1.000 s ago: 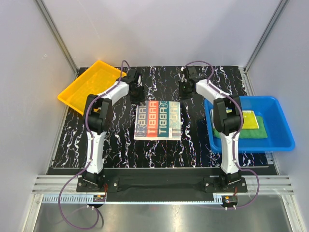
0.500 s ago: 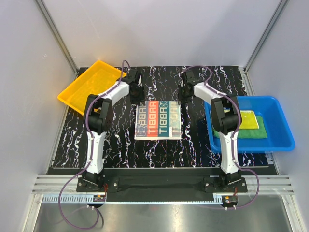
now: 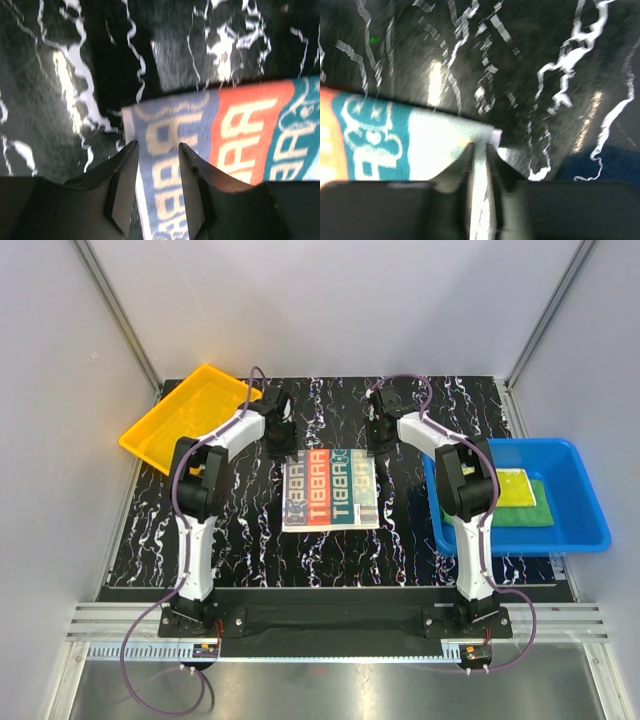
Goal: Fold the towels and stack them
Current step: Fold the towel
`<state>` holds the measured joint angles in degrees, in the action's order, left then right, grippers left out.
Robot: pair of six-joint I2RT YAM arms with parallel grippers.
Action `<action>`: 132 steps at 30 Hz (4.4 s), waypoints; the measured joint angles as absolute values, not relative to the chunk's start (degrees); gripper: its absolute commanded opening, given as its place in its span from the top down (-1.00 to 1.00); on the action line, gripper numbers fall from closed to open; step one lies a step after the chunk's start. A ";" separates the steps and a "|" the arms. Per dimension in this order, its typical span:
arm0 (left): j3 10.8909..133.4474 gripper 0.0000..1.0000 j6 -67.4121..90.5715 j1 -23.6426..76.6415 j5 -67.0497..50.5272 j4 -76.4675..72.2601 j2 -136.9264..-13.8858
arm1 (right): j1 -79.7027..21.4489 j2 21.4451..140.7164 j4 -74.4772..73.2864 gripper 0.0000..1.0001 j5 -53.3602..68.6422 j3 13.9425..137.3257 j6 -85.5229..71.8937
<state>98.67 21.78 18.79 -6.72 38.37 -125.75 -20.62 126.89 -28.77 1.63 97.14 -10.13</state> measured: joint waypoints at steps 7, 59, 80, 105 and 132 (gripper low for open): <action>100.29 0.07 17.12 17.93 -8.58 41.58 -121.75 | -20.27 126.58 -34.52 0.23 7.35 101.43 -4.69; 113.69 -0.01 -8.34 16.82 -16.40 47.92 -134.87 | -13.69 138.87 -47.75 0.84 26.17 117.12 17.82; 116.25 1.00 -10.41 16.43 -17.47 48.60 -136.70 | -13.65 139.70 -49.78 1.00 25.98 118.93 20.82; 99.92 1.00 -4.38 16.45 -17.85 37.08 -120.77 | -13.74 116.51 -24.88 1.00 24.56 94.61 20.82; 72.69 1.00 2.83 22.00 -20.49 30.39 -94.06 | -14.68 92.36 -10.41 1.00 21.50 62.78 16.36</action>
<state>72.69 2.83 22.00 -20.49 30.39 -94.06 -14.68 92.36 -10.41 21.50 62.78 16.36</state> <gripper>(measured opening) 0.021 0.011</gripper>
